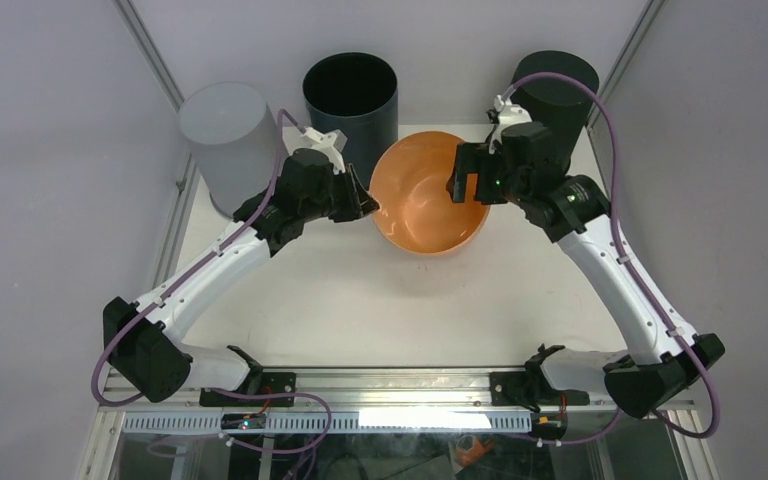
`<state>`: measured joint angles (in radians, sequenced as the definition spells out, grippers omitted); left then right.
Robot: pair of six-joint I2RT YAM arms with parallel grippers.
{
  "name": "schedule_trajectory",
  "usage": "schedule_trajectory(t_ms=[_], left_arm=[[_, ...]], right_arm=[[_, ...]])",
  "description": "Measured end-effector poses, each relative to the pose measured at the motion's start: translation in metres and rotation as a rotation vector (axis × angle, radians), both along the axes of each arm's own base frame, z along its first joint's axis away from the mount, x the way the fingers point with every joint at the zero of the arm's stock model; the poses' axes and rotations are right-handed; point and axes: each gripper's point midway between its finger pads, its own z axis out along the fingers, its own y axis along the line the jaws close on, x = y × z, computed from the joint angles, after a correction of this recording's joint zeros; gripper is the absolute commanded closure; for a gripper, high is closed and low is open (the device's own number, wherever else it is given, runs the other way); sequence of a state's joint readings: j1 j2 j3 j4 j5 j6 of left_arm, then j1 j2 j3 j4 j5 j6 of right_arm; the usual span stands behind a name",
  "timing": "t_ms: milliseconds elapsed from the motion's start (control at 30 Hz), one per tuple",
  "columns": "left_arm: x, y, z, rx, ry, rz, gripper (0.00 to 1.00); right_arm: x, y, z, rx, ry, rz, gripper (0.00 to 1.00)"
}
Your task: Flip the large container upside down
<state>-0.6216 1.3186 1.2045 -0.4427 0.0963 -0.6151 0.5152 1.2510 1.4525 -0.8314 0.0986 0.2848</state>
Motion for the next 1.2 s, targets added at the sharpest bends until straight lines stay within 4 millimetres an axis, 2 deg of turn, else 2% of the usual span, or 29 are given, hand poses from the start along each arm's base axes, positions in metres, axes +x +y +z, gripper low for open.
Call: schedule_trajectory(t_ms=[100, 200, 367, 500, 633, 967, 1200], left_arm=[[-0.001, -0.003, -0.003, -0.003, 0.013, -0.013, 1.00], [-0.003, -0.006, -0.003, -0.008, 0.019, -0.025, 1.00], [-0.004, -0.009, 0.003, -0.026, 0.019, -0.033, 1.00], [-0.003, -0.011, 0.016, -0.048, 0.002, -0.035, 1.00], [-0.002, -0.013, 0.024, -0.063, -0.006, -0.034, 1.00], [-0.007, -0.013, 0.020, -0.075, 0.030, -0.031, 1.00], [-0.024, -0.016, 0.025, -0.111, 0.049, -0.081, 1.00]], right_arm=[[0.000, -0.001, 0.025, 0.004, -0.067, 0.021, 0.07], [0.000, 0.000, 0.038, 0.001, -0.104, 0.036, 0.07], [-0.001, -0.003, 0.034, -0.022, -0.094, 0.036, 0.07], [-0.002, -0.007, 0.029, -0.042, -0.079, 0.020, 0.06], [0.000, -0.011, 0.016, -0.069, -0.042, -0.001, 0.06], [0.009, -0.015, -0.040, -0.137, 0.132, -0.041, 0.04], [0.013, -0.014, -0.058, -0.158, 0.190, -0.048, 0.01]])
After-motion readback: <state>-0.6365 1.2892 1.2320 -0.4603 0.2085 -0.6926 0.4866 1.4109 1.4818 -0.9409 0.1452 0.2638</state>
